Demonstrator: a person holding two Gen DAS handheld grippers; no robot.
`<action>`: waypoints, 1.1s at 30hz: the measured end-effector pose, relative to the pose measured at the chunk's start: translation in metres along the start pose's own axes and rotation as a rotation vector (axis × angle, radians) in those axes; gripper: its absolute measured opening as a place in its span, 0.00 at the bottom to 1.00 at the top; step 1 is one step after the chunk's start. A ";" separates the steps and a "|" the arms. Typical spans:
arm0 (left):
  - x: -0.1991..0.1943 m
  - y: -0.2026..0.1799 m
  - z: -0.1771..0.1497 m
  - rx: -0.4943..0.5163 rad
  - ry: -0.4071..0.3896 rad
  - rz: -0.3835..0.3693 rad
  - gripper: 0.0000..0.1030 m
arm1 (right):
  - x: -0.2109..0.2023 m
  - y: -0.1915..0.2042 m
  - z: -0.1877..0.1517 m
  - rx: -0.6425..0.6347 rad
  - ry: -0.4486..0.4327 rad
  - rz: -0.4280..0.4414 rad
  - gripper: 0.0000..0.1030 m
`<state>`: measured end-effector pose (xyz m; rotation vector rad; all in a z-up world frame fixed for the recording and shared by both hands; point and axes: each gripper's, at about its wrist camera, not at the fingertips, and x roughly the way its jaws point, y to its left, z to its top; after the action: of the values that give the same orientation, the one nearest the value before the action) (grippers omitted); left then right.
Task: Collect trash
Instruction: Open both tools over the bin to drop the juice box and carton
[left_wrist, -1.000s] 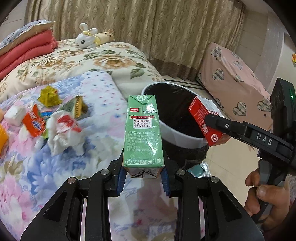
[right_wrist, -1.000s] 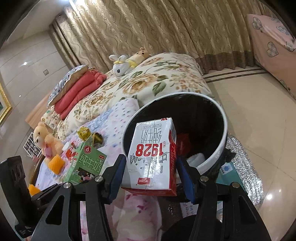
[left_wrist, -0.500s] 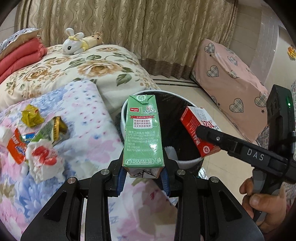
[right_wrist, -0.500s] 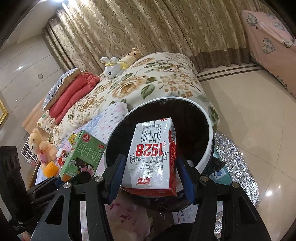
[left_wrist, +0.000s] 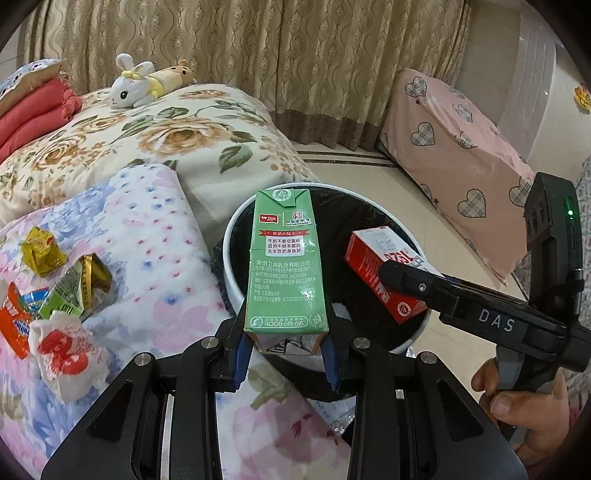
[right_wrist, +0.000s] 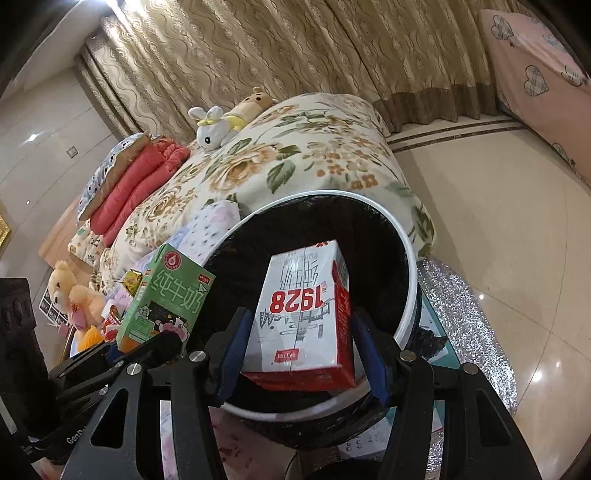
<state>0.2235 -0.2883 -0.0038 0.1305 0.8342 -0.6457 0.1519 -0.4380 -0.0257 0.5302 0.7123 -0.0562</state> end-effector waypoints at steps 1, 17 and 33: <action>0.001 0.000 0.001 0.003 0.000 0.001 0.29 | 0.001 -0.001 0.001 0.000 0.000 -0.001 0.55; 0.003 0.006 0.003 -0.044 0.004 0.003 0.57 | -0.003 -0.004 0.010 0.029 -0.030 -0.020 0.59; -0.046 0.050 -0.061 -0.177 -0.022 0.046 0.57 | -0.015 0.037 -0.018 -0.008 -0.060 0.049 0.77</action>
<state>0.1904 -0.2049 -0.0184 -0.0181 0.8615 -0.5267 0.1375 -0.3988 -0.0110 0.5356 0.6406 -0.0238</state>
